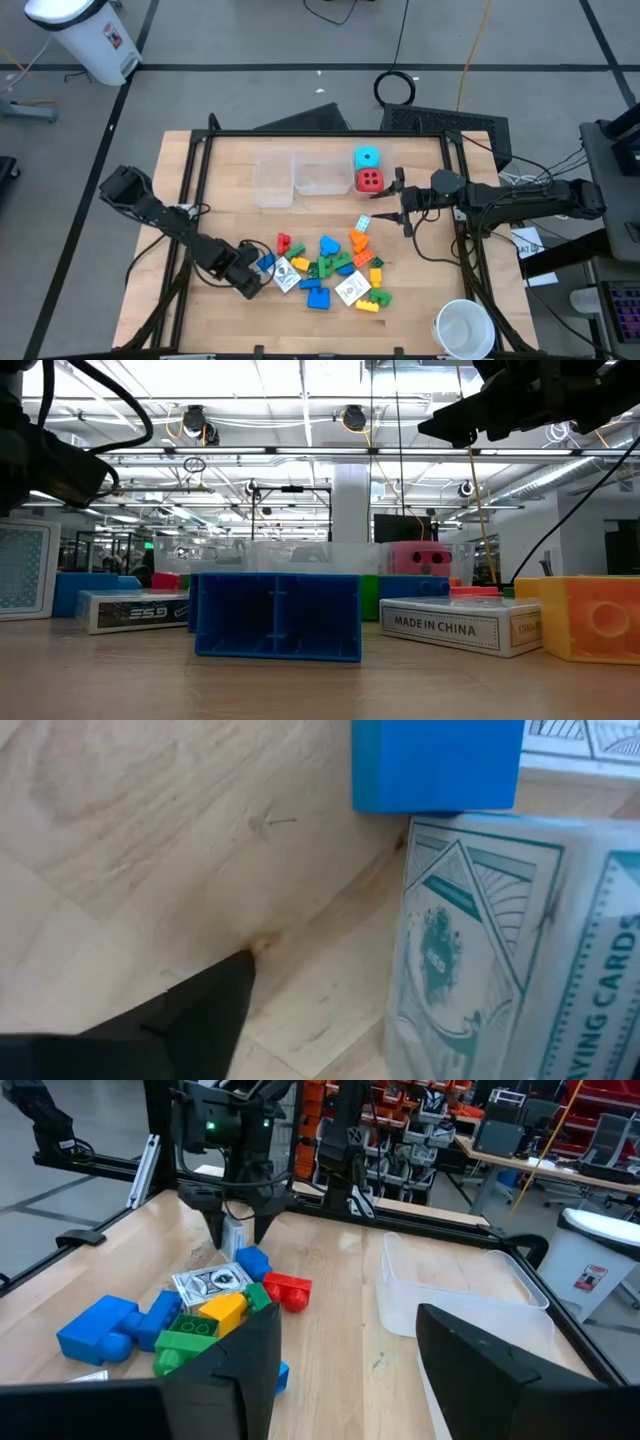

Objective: Pick & Place Toys
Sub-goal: Put the blue deck of cards into the middle transparent bin

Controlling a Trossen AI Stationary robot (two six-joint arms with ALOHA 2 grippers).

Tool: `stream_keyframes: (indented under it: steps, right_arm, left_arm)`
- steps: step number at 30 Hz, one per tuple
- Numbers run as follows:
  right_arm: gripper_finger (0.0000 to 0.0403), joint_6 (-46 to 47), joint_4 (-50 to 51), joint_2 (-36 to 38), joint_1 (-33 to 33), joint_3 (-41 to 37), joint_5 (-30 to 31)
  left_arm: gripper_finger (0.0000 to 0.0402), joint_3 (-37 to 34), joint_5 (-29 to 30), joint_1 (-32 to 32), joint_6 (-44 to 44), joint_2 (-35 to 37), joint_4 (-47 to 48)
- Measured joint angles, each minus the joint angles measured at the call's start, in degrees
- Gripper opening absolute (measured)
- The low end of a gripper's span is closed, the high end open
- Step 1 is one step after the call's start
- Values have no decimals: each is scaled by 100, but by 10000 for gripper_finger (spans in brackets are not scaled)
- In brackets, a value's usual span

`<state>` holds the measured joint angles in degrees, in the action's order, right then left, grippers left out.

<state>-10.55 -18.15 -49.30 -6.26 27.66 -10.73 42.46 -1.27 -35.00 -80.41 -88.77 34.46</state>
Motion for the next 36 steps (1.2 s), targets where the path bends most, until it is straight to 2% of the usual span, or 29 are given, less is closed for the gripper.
stream_keyframes:
  steps: [4, 9, 11, 16, 18, 21, 24, 27, 33, 36]
  right_arm:
    - [201, 0, 4, 0, 0, 0, 2]
    - [201, 0, 17, 2, 0, 0, 8]
    - [201, 4, 30, 2, 0, 0, 8]
    - [201, 90, 2, 2, 0, 0, 13]
    - [201, 90, -2, 2, 0, 0, 14]
    - [201, 90, -4, 0, 0, 0, 14]
    - [201, 89, -4, 0, 0, 0, 12]
    - [201, 89, -114, 0, 0, 0, 39]
    - [201, 255, -383, -135, 0, 0, 136]
    - [201, 410, -605, -360, -1, 2, 581]
  left_arm:
    - [242, 26, -67, 11, 205, 59, 130]
    - [65, 370, -616, 154, 394, 161, 540]
    - [65, 466, -611, 213, 442, 294, 849]
    - [66, 949, -54, 303, 429, 739, 1432]
    - [66, 1150, 485, 333, 488, 937, 1604]
    - [66, 1359, 1423, 450, 747, 1209, 1374]
    - [66, 1369, 2359, 671, 1453, 1279, 477]
    - [66, 1237, 2818, 1014, 2714, 1156, -612]
    - [66, 1161, 2976, 1869, 5212, 466, -2853]
    - [66, 1161, 2592, 2273, 6226, 118, -3896]
